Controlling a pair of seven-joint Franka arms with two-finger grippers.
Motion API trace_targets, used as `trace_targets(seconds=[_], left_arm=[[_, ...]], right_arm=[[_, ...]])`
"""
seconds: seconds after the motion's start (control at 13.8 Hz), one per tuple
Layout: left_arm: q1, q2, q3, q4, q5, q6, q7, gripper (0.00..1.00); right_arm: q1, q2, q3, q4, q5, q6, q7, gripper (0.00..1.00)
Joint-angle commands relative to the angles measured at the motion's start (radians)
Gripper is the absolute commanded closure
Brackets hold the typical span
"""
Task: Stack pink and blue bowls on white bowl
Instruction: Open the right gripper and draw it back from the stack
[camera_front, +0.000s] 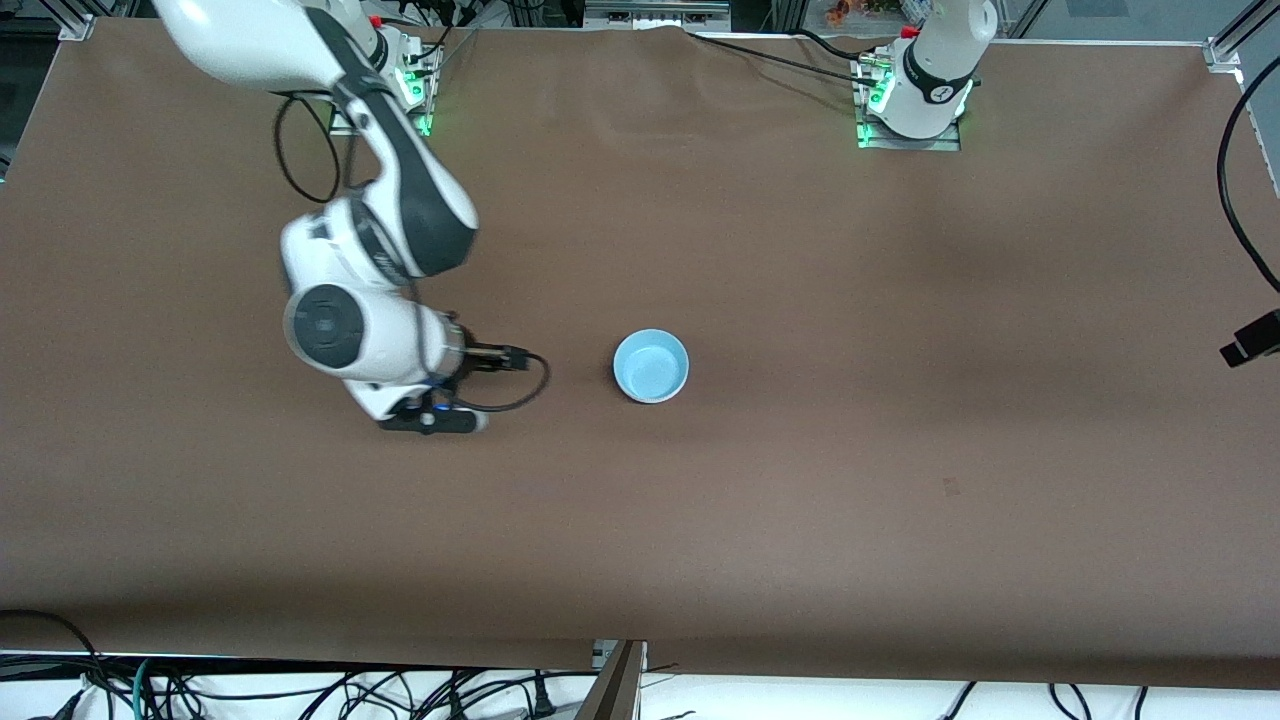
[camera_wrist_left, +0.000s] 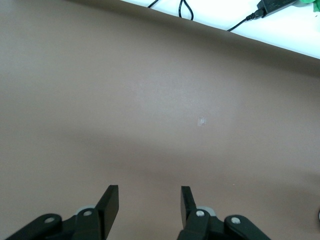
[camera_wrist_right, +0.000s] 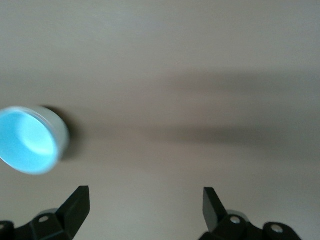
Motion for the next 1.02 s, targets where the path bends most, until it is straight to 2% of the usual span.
trace_targets(seconds=[0.0, 0.15, 0.36, 0.58, 0.95], left_arm=[[-0.136, -0.158, 0.093, -0.182, -0.013, 0.043, 0.01, 0.38], [-0.168, -0.212, 0.11, -0.239, -0.006, 0.054, 0.019, 0.29], [-0.178, -0.212, 0.098, -0.236, -0.006, 0.048, 0.024, 0.16], [-0.179, -0.197, 0.038, -0.224, -0.003, 0.045, 0.007, 0.01], [-0.178, -0.198, 0.021, -0.221, 0.0, 0.03, 0.016, 0.0]], right_arm=[[-0.062, -0.088, -0.017, 0.004, -0.064, -0.136, -0.189, 0.0], [-0.111, -0.182, -0.028, -0.012, -0.059, -0.155, -0.21, 0.0], [-0.15, -0.305, -0.028, -0.068, -0.07, -0.189, -0.205, 0.0], [-0.211, -0.413, -0.028, -0.072, -0.114, -0.243, -0.205, 0.0], [-0.251, -0.482, -0.05, -0.111, -0.153, -0.235, -0.216, 0.0]])
